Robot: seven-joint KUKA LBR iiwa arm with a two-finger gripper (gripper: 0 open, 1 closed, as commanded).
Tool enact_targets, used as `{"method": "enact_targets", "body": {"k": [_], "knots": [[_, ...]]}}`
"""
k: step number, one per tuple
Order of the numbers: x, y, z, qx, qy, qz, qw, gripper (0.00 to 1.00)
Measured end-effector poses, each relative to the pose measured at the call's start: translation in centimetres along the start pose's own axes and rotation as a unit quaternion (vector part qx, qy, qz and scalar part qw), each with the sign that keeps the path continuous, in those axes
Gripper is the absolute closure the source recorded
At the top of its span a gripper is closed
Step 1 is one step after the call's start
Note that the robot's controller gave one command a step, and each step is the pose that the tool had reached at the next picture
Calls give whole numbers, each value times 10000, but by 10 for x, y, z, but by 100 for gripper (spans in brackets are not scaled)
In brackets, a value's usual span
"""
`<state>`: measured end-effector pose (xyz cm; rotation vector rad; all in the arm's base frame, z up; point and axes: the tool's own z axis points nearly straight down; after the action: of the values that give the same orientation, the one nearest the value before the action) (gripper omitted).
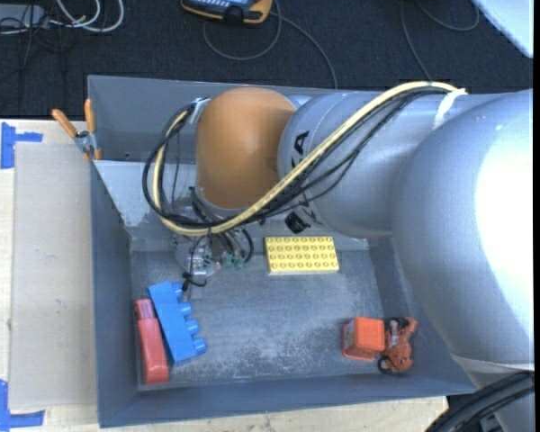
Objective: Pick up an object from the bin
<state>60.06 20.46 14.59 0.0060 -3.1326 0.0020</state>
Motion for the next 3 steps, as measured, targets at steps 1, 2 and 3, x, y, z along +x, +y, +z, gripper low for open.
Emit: {"method": "enact_targets", "body": {"k": [1,2,3], "knots": [[-1,-1,-5,-6,-34,20,10000,0],[8,2,24,-6,-50,-1109,9938,0],[28,16,65,2,-28,-2932,9560,0]]}}
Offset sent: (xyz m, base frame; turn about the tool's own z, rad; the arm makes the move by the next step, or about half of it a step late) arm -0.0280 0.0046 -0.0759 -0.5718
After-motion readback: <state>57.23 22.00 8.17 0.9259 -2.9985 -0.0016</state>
